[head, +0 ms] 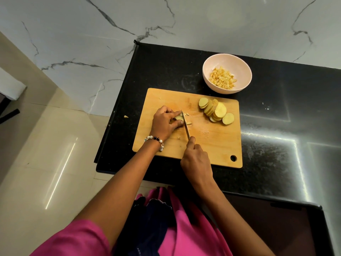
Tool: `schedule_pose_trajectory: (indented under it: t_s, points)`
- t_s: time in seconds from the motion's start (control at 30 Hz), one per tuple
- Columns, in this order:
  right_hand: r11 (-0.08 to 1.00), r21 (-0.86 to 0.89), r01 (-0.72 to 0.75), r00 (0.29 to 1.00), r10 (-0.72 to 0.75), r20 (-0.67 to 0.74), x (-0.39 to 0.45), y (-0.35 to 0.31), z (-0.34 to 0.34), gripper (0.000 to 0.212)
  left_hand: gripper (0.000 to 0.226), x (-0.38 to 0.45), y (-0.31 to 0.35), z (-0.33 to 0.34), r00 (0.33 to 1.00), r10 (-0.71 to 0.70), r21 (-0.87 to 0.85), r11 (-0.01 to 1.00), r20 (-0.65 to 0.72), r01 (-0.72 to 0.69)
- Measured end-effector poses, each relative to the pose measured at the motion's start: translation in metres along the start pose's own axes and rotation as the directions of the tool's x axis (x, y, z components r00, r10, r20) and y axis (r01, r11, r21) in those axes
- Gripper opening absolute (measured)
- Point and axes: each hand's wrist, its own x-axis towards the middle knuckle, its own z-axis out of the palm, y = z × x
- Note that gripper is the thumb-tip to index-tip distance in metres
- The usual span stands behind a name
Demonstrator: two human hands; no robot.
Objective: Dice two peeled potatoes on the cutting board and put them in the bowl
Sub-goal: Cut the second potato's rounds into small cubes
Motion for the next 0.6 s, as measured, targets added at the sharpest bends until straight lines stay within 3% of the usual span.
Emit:
schedule_pose_trajectory:
  t_s: [0.07,0.2,0.6]
  points:
    - [0.999,0.028,-0.029,0.999,0.028,0.031,0.001,0.002,-0.006,0.058,0.044,-0.001,0.002,-0.001,1.0,0.004,0.002,1.0,0.005,-0.004]
    - [0.992,0.11,-0.06,0.997,0.064,-0.035,0.011,-0.002,-0.016,0.054,0.047,-0.001,-0.001,-0.006,1.0,0.023,-0.012,1.0,0.013,-0.023]
    - [0.999,0.046,-0.02,0.999,0.022,-0.038,0.023,-0.012,-0.008,0.053,0.038,-0.002,0.0,-0.004,0.997,-0.011,-0.012,1.0,-0.082,0.01]
